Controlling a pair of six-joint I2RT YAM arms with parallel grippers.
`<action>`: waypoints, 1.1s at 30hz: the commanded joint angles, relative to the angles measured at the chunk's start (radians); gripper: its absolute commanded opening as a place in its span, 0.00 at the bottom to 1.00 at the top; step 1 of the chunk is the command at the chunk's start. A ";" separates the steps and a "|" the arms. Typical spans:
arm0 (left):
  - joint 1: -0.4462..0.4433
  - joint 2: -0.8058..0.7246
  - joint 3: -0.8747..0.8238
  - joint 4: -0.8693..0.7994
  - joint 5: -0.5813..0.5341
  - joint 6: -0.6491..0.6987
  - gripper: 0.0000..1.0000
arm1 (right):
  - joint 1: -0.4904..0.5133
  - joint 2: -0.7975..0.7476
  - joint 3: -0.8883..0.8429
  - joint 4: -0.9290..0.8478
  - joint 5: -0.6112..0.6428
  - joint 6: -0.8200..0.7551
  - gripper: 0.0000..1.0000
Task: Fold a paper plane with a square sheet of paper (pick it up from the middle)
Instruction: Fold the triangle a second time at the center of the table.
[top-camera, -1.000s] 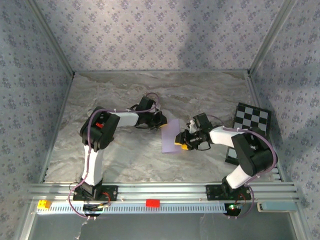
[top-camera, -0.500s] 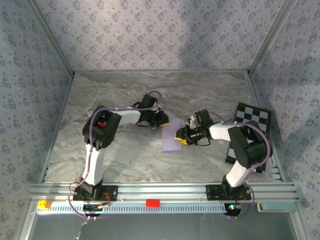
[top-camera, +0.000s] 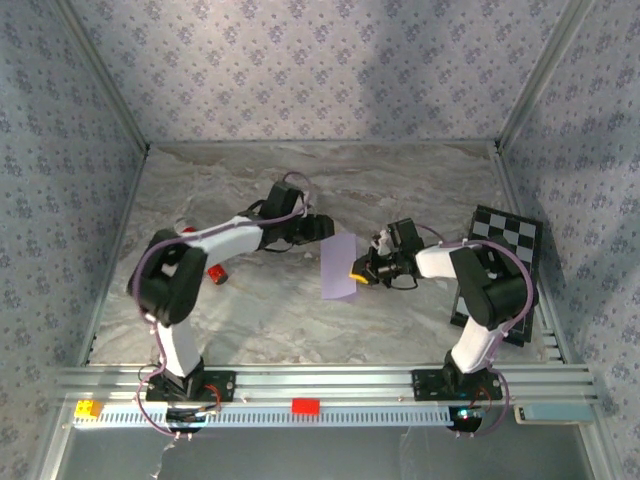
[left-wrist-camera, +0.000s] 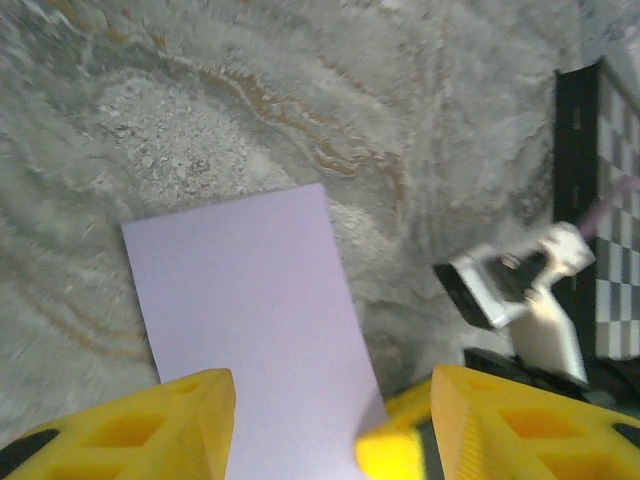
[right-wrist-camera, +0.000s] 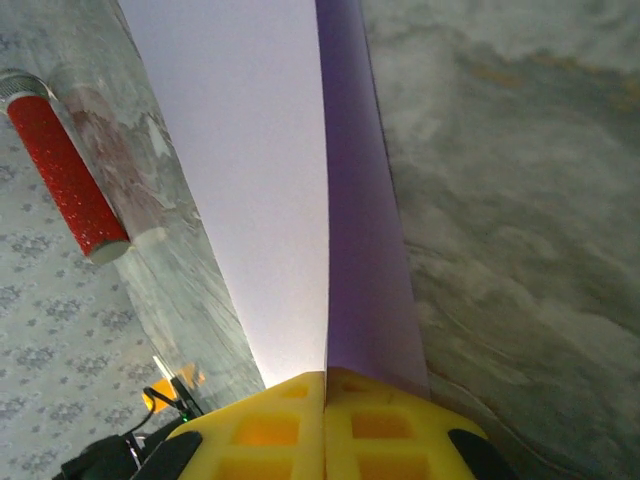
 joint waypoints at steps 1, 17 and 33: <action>-0.013 -0.122 -0.092 0.030 -0.077 0.051 0.54 | 0.025 0.015 0.014 0.074 0.019 0.096 0.07; -0.378 -0.203 -0.180 -0.128 -0.430 0.337 0.50 | 0.009 -0.020 0.048 -0.036 -0.011 0.010 0.13; -0.612 0.029 -0.002 -0.242 -0.798 0.468 0.61 | 0.001 -0.027 0.066 -0.076 -0.020 -0.001 0.09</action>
